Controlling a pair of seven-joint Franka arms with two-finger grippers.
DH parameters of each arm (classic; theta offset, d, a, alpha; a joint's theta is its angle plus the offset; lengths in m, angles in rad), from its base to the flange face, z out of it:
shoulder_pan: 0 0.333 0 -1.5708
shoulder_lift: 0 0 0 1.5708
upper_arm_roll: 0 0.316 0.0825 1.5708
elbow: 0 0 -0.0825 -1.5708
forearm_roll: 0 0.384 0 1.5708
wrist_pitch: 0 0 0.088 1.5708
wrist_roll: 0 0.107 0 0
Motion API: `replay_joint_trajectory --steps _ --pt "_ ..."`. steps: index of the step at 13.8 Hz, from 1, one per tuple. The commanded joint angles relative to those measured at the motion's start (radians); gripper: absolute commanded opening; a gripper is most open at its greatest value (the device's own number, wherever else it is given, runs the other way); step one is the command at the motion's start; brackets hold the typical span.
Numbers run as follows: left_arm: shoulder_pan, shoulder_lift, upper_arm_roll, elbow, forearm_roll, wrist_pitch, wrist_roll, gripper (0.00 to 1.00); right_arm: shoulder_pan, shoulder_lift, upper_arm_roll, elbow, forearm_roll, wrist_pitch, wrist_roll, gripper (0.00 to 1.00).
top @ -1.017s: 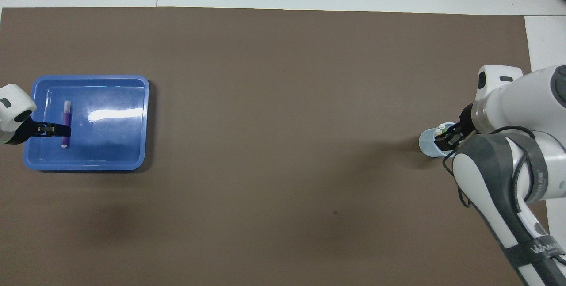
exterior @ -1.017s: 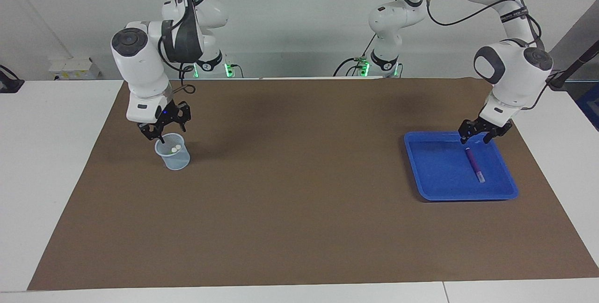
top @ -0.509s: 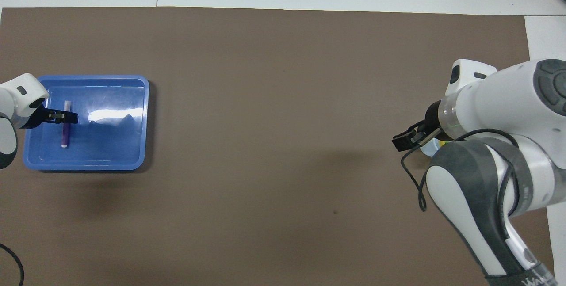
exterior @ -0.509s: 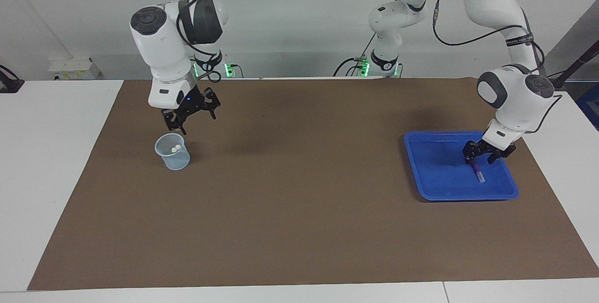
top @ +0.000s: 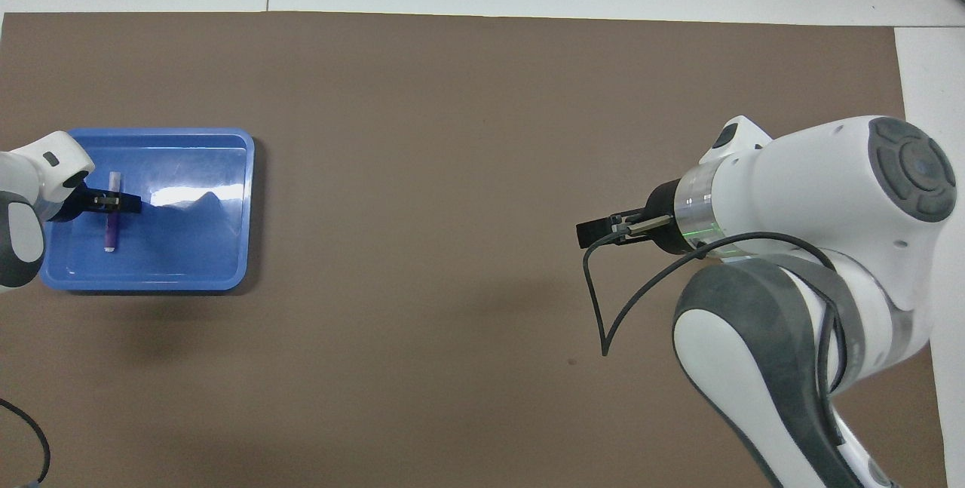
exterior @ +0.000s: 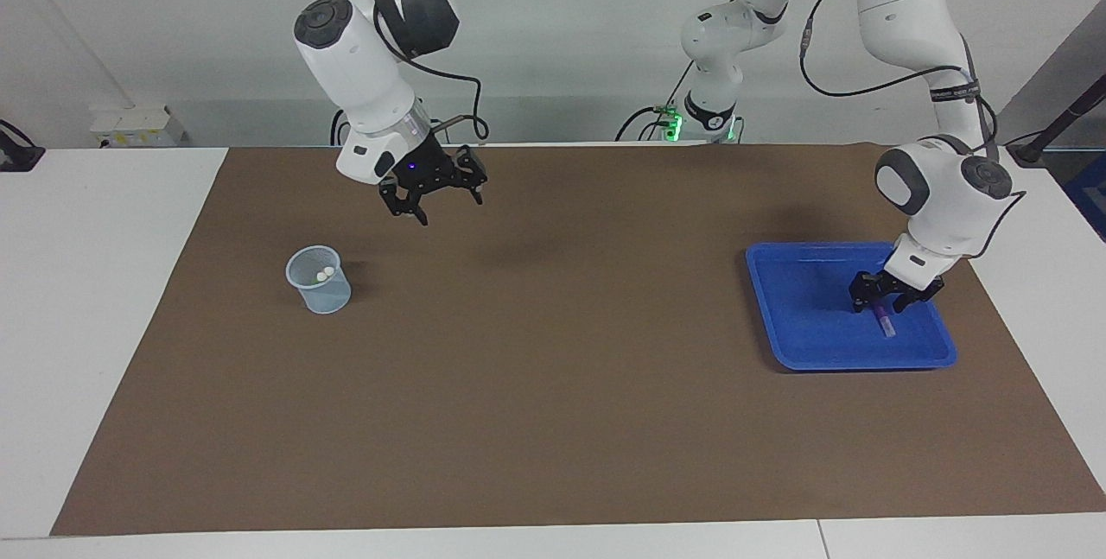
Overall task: Transfer and insert pens with both arms
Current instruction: 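Withdraw the right gripper from the cup while the left gripper grasps the purple pen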
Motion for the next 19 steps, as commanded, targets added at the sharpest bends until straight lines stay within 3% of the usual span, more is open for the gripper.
replay_joint_trajectory --steps 1,4,5,7,13,19 --pt "0.018 0.018 -0.006 0.005 0.019 0.020 0.010 0.64 0.023 -0.003 -0.001 -0.003 0.071 0.052 0.062 1.00" --pt "0.027 0.018 -0.008 0.002 0.019 0.022 0.004 0.37 0.051 -0.003 -0.001 -0.006 0.114 0.073 0.200 1.00" --pt "0.026 0.018 -0.008 0.000 0.019 0.023 0.002 0.10 0.054 -0.003 -0.001 -0.006 0.124 0.096 0.219 1.00" --pt "0.024 0.018 -0.008 -0.009 0.019 0.037 -0.002 0.00 0.053 -0.003 -0.001 -0.009 0.125 0.101 0.217 1.00" --pt "0.015 0.017 -0.008 0.006 0.018 -0.022 -0.015 0.00 0.051 -0.002 -0.003 -0.009 0.122 0.104 0.205 1.00" --pt "-0.017 -0.023 -0.011 0.132 0.016 -0.272 -0.105 0.00 0.042 0.000 -0.003 -0.009 0.122 0.105 0.125 1.00"
